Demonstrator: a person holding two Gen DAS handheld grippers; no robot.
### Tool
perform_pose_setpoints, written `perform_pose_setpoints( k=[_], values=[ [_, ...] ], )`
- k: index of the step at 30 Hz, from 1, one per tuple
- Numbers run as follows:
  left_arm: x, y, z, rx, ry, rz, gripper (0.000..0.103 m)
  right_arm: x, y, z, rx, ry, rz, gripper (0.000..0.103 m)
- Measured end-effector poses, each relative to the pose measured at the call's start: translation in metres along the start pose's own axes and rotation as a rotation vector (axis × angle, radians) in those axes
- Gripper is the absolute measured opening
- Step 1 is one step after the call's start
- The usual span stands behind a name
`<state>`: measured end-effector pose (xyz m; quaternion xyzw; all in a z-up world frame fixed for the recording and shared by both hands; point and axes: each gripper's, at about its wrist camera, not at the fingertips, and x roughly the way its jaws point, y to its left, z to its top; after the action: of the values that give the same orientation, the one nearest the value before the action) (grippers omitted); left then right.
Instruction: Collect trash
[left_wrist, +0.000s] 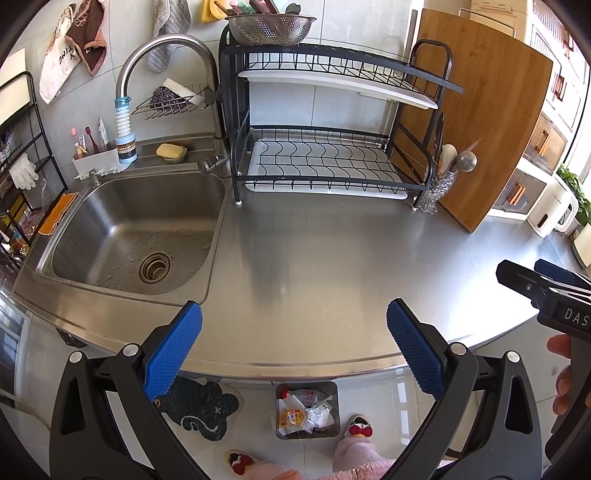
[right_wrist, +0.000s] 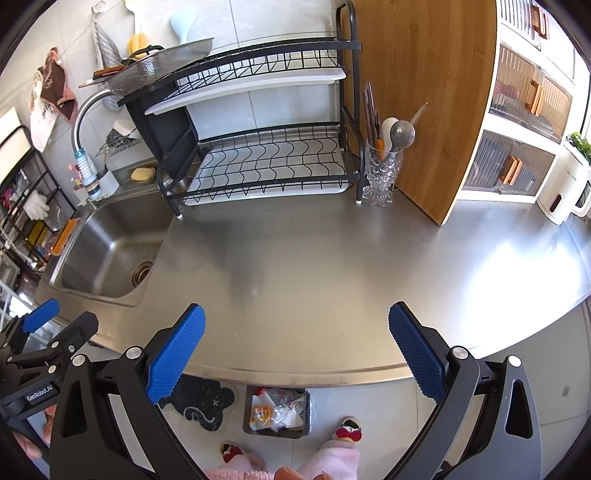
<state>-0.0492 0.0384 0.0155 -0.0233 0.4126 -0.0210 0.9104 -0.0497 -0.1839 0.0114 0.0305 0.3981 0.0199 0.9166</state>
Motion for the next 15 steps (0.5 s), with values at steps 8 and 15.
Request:
perform_pose_setpoints(
  k=[8, 15],
  values=[
    [-0.0002, 0.0004, -0.0003, -0.004, -0.001, 0.002, 0.095, 0.0006, -0.0007, 0.0001, 0.002, -0.001, 0.001, 0.100],
    [-0.0002, 0.0013, 0.0009, -0.010, 0.009, -0.025, 0.095, 0.0018, -0.0014, -0.0004, 0.007, 0.004, 0.004, 0.100]
  ],
)
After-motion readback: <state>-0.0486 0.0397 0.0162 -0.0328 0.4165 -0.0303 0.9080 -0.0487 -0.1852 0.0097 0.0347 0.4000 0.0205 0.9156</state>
